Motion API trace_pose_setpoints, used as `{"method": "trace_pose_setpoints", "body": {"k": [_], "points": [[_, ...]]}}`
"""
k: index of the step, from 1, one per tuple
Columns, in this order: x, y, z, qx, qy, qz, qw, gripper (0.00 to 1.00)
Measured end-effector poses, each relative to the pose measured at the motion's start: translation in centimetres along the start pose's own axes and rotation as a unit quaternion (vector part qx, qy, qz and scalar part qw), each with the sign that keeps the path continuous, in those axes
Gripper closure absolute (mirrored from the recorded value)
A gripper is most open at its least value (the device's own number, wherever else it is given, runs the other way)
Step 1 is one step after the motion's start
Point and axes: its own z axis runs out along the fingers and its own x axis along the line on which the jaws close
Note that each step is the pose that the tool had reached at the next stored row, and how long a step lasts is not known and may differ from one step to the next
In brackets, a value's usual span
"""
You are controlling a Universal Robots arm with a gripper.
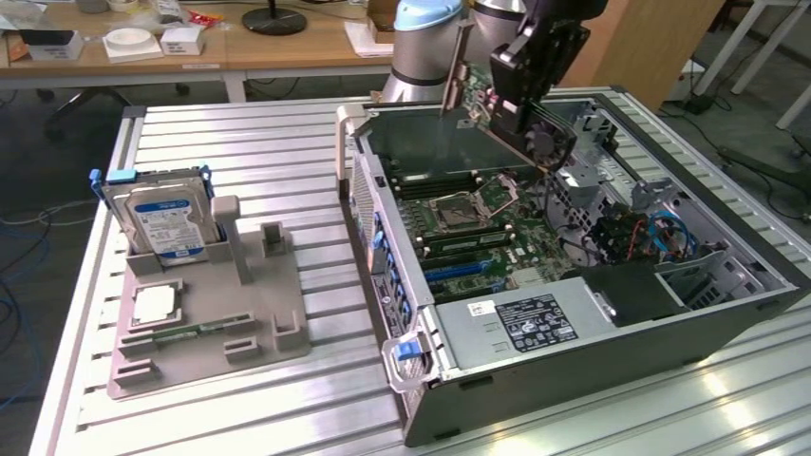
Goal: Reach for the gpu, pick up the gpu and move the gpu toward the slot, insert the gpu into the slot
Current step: 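Insert the gpu into the slot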
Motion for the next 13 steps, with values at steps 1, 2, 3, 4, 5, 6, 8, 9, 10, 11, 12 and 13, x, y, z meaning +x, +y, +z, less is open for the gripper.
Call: {"method": "trace_pose_setpoints", "body": {"k": [1,2,3,4,5,6,8,9,10,11,12,13], "points": [[0.0,0.0,0.0,-0.0001,0.0001,-0.004,1.0,0.73],[0.0,0.0,0.0,-0.0003,0.0001,-0.008,1.0,0.73],[0.0,0.0,0.0,-0.0004,0.0002,-0.012,0.9999,0.73],[0.0,0.0,0.0,-0.0005,0.0003,-0.016,0.9999,0.73],[0.0,0.0,0.0,-0.0006,0.0004,-0.02,0.9998,0.73],[0.0,0.0,0.0,-0.0007,0.0005,-0.023,0.9997,0.73],[0.0,0.0,0.0,-0.001,0.0006,-0.031,0.9995,0.73],[0.0,0.0,0.0,-0.0011,0.0007,-0.035,0.9994,0.73],[0.0,0.0,0.0,-0.0012,0.0008,-0.039,0.9992,0.73],[0.0,0.0,0.0,-0.0013,0.0008,-0.043,0.9991,0.73],[0.0,0.0,0.0,-0.0014,0.0009,-0.047,0.9989,0.73],[0.0,0.0,0.0,-0.0016,0.001,-0.05,0.9987,0.73]]}}
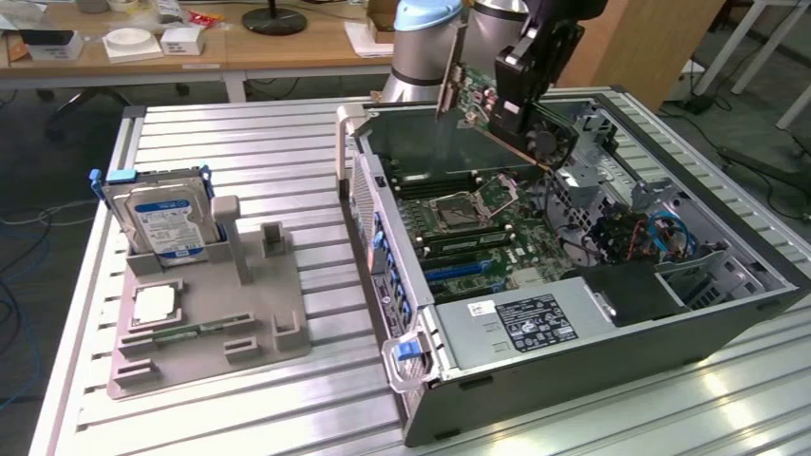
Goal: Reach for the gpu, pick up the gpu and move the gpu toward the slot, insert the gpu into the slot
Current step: 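Insert the gpu into the slot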
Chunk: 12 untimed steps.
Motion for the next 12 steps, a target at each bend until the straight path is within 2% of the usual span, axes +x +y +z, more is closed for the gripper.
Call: {"method": "trace_pose_setpoints", "body": {"k": [12], "points": [[0.0,0.0,0.0,-0.0014,0.001,-0.048,0.9988,0.73]]}}
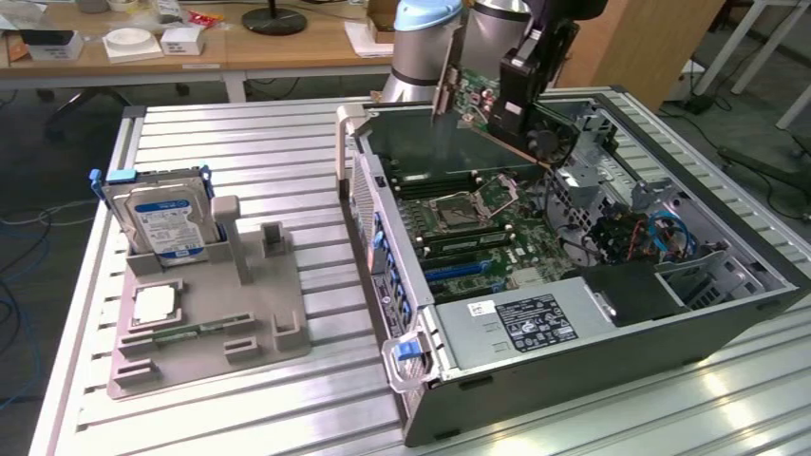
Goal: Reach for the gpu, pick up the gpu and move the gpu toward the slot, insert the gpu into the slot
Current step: 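Insert the gpu into the slot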
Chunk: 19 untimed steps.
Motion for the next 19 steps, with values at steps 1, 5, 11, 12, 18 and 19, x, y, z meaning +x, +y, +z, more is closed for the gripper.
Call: {"method": "trace_pose_setpoints", "body": {"k": [1,5,11,12,18,19], "points": [[0.0,0.0,0.0,-0.0001,0.0001,-0.004,1.0,0.73],[0.0,0.0,0.0,-0.0005,0.0004,-0.019,0.9998,0.73],[0.0,0.0,0.0,-0.0013,0.001,-0.047,0.9989,0.73],[0.0,0.0,0.0,-0.0015,0.0011,-0.051,0.9987,0.73],[0.0,0.0,0.0,-0.0023,0.0016,-0.077,0.997,0.73],[0.0,0.0,0.0,-0.0024,0.0017,-0.081,0.9967,0.73]]}}
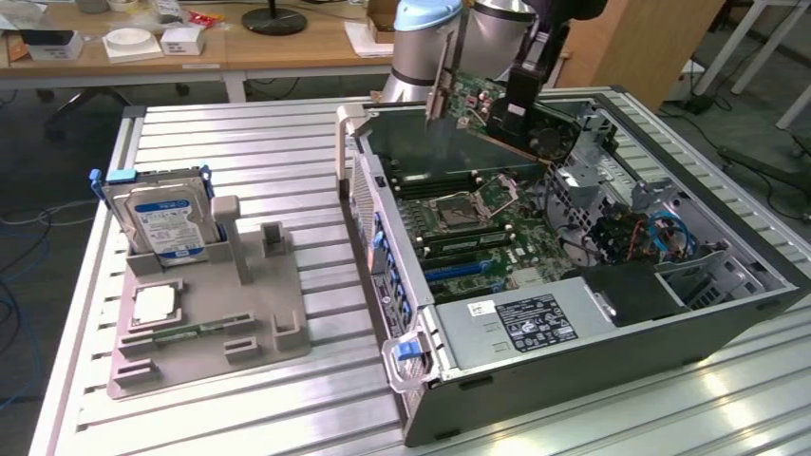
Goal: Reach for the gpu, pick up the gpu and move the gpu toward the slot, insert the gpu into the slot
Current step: 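Insert the gpu into the slot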
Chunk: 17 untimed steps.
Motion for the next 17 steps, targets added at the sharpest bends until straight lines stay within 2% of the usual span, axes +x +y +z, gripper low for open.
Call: {"method": "trace_pose_setpoints", "body": {"k": [9,17], "points": [[0.01,-0.01,0.0,-0.0009,0.0008,-0.034,0.9994,0.73],[0.01,-0.01,0.0,-0.0019,0.0014,-0.065,0.9979,0.73]]}}
